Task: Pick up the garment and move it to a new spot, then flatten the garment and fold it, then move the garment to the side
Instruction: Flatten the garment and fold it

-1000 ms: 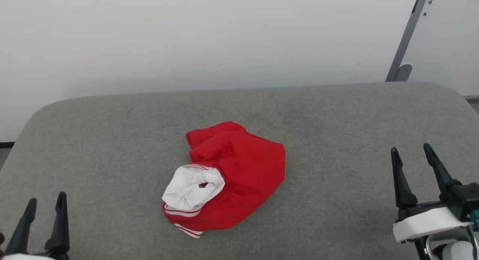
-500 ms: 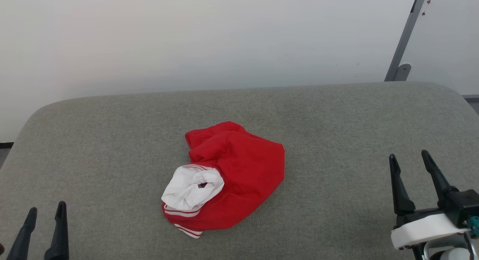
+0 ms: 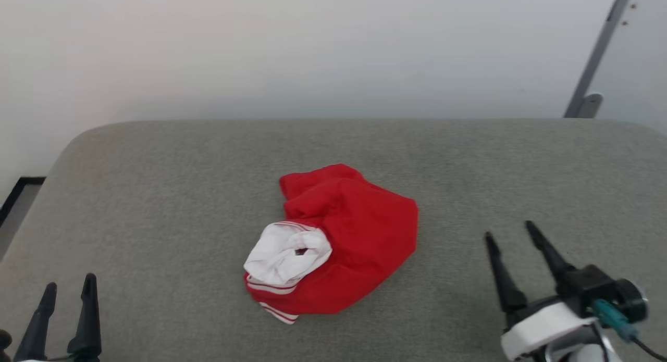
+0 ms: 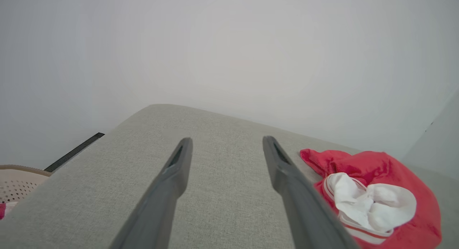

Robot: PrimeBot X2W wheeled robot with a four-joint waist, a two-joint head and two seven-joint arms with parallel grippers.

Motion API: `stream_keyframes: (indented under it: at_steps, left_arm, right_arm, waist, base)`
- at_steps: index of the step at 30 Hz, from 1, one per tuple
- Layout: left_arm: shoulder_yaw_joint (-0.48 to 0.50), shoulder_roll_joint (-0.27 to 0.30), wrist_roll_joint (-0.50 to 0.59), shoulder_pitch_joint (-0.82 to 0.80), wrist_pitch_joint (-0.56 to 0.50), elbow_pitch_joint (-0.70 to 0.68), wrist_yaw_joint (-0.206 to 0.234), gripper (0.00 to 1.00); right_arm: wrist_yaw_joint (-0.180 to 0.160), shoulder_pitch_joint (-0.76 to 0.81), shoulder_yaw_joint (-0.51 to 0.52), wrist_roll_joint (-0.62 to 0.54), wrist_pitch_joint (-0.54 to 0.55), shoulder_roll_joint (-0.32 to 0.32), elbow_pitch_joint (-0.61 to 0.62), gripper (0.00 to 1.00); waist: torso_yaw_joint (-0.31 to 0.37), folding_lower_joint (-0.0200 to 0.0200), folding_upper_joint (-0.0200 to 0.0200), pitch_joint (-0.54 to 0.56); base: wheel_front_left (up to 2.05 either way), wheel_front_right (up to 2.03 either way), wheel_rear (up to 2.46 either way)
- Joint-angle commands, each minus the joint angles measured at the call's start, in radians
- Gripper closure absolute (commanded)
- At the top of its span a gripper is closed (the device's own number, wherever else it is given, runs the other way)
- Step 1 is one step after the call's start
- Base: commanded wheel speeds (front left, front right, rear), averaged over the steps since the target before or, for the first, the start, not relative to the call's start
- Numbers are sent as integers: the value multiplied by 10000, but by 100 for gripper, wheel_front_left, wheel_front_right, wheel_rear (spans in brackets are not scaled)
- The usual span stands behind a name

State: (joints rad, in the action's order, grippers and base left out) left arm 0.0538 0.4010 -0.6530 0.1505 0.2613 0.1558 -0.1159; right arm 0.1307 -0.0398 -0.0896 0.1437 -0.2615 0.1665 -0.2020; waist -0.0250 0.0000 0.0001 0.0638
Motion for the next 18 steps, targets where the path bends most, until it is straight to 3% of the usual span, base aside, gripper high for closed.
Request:
stream_keyframes:
  at_steps: [1,7,18]
  left_arm:
    - [19,-66,95,-158,53,14,-36,0]
    - [-406,-330,344,-490,34,85,-24,0]
    - [-1364,-821,462,-1539,27,227,-78,0]
  right_arm:
    - [1,-208,-267,108,26,85,-126,0]
    - [-2,-978,-1639,649,918,519,-892,0]
    - [-1,-3103,-3641,1228,3814,1357,-2655,0]
  waist:
    - [-268,0,-1,-84]
    - [-1108,0,-1,-255]
    - [-2764,0,-1,-1094]
  base:
    - [0,0,0]
    - [0,0,0]
    - [0,0,0]
